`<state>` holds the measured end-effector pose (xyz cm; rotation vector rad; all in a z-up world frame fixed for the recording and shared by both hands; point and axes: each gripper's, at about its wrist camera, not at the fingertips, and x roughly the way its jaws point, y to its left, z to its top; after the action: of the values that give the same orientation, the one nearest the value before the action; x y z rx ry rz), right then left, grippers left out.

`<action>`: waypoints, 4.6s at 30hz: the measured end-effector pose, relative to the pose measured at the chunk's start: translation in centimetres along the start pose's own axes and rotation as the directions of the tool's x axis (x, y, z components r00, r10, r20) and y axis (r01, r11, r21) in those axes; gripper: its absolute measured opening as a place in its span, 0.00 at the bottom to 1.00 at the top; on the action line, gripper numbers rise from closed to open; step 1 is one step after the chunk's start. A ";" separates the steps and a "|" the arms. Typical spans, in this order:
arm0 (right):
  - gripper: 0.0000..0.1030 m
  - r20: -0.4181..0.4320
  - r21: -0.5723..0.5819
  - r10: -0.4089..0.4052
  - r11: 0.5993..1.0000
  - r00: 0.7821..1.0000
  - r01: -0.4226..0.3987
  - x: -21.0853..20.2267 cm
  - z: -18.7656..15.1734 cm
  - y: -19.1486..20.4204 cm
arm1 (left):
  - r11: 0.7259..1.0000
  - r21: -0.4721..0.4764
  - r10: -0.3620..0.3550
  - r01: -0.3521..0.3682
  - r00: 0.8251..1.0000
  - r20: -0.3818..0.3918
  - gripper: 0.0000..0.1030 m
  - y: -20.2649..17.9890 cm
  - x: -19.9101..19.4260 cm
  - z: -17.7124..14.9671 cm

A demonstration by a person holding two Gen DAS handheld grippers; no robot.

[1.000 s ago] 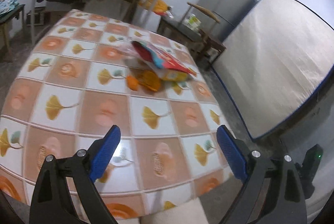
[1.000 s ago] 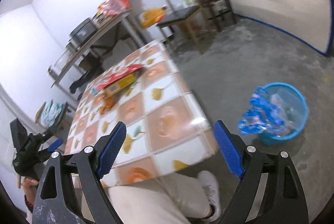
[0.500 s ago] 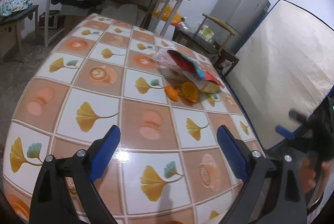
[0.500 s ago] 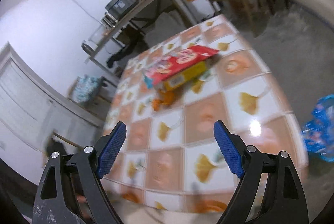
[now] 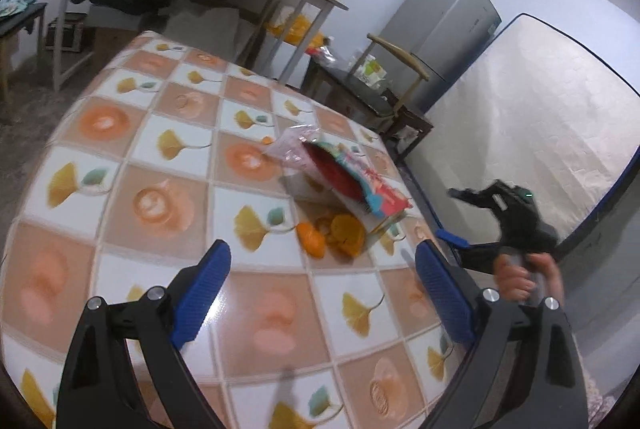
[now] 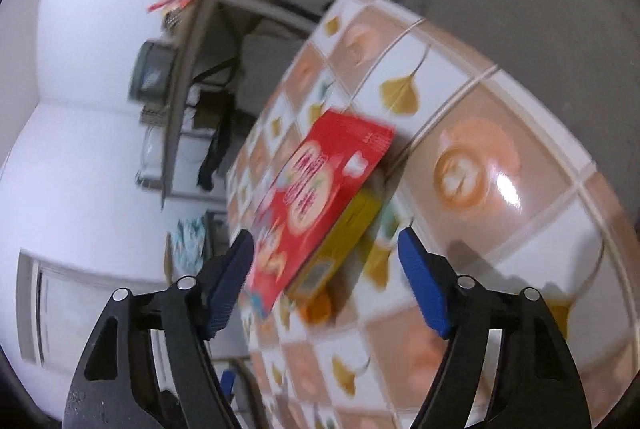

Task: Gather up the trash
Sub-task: 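Bring both tools back over the table toward the red snack bag, then grasp the red snack bag with the right gripper and lift it, then grasp the white medicine box with the left gripper while the right gripper holds the red bag, then carry the red bag and white box over the blue wastebasket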

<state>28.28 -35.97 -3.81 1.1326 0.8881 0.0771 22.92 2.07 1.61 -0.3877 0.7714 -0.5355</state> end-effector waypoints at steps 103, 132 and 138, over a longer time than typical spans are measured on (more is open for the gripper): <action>0.01 -0.204 -0.225 -0.025 0.974 0.979 -0.022 -8.1 -11.6 -4.8 | 0.819 0.566 0.061 0.091 0.968 -0.243 0.91 -10.6 14.4 4.2; 0.02 -0.233 -0.193 0.087 0.972 0.969 -0.134 -7.8 -10.9 -8.2 | 0.548 0.824 0.443 0.143 0.786 -0.431 0.75 -13.3 28.8 3.5; 0.02 -0.226 -0.194 0.097 0.971 0.969 -0.142 -8.0 -11.1 -8.5 | 0.548 0.826 0.436 0.130 0.799 -0.415 0.73 -13.8 27.8 3.5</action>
<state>12.64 -35.34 -7.53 0.9915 0.9773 0.3907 37.83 -24.81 -4.26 0.8096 1.0335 -0.7949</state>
